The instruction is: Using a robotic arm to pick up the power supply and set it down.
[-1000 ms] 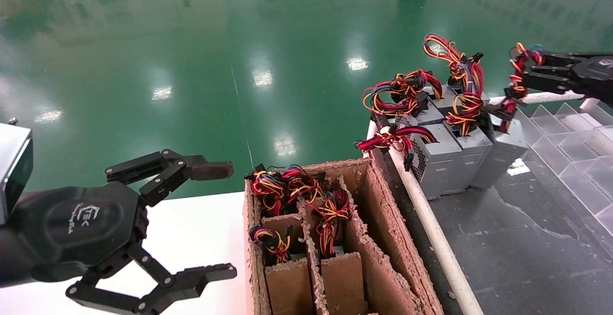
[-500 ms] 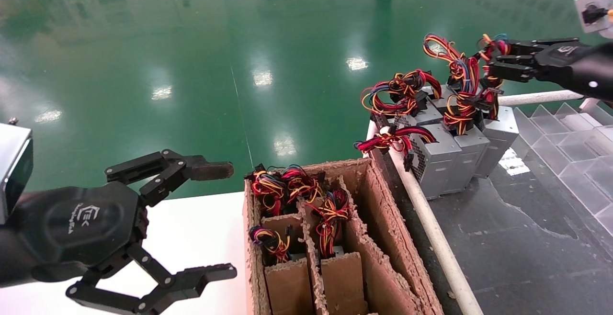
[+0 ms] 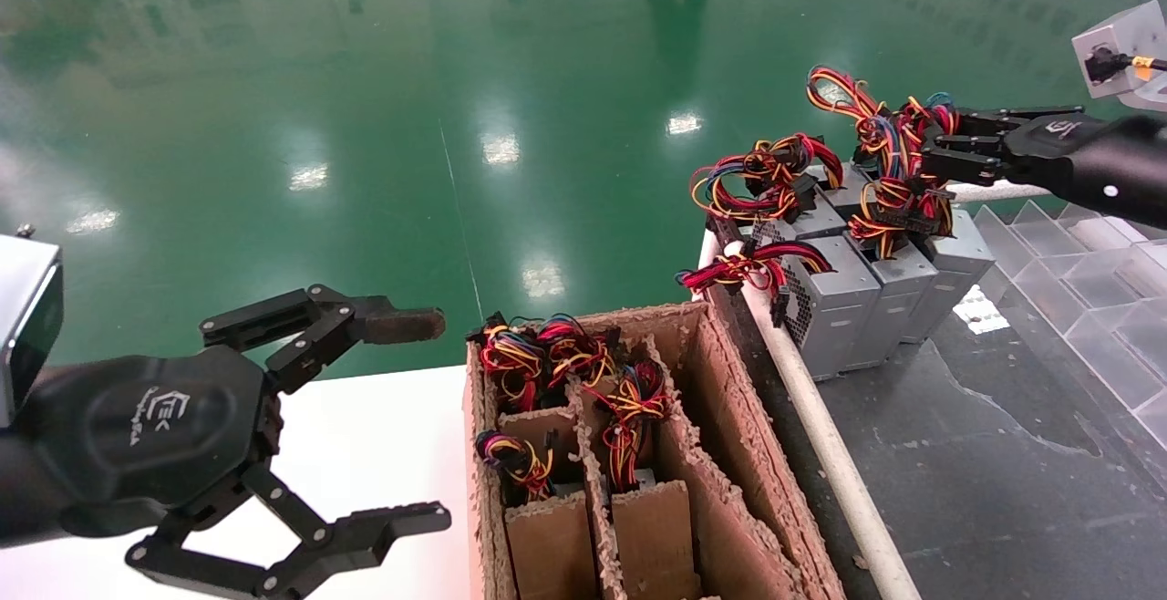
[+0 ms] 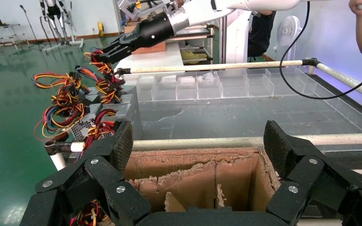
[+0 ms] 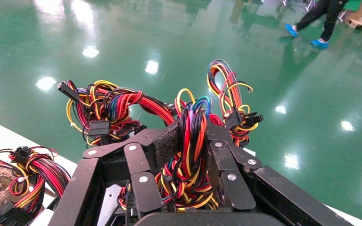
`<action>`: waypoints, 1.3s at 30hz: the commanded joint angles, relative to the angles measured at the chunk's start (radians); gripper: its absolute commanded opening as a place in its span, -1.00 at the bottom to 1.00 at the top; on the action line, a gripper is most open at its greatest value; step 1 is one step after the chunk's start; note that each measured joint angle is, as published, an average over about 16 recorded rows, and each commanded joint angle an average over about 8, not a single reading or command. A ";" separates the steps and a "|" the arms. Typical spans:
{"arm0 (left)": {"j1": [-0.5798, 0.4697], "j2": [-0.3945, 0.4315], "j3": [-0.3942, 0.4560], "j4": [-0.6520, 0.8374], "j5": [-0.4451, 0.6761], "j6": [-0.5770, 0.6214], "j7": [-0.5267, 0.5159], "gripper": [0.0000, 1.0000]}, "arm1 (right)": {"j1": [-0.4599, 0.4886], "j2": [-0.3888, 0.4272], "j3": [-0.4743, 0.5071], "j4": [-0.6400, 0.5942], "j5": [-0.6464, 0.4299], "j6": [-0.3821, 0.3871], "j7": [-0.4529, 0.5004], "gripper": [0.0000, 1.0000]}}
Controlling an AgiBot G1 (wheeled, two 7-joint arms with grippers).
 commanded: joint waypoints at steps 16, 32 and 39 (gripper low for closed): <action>0.000 0.000 0.000 0.000 0.000 0.000 0.000 1.00 | 0.002 0.014 -0.013 -0.008 -0.018 0.002 -0.005 1.00; 0.000 0.000 0.000 0.000 0.000 0.000 0.000 1.00 | 0.016 0.056 -0.012 0.012 -0.016 -0.129 -0.025 1.00; 0.000 0.000 0.000 0.000 0.000 0.000 0.000 1.00 | 0.020 0.096 0.027 0.012 0.040 -0.221 -0.045 1.00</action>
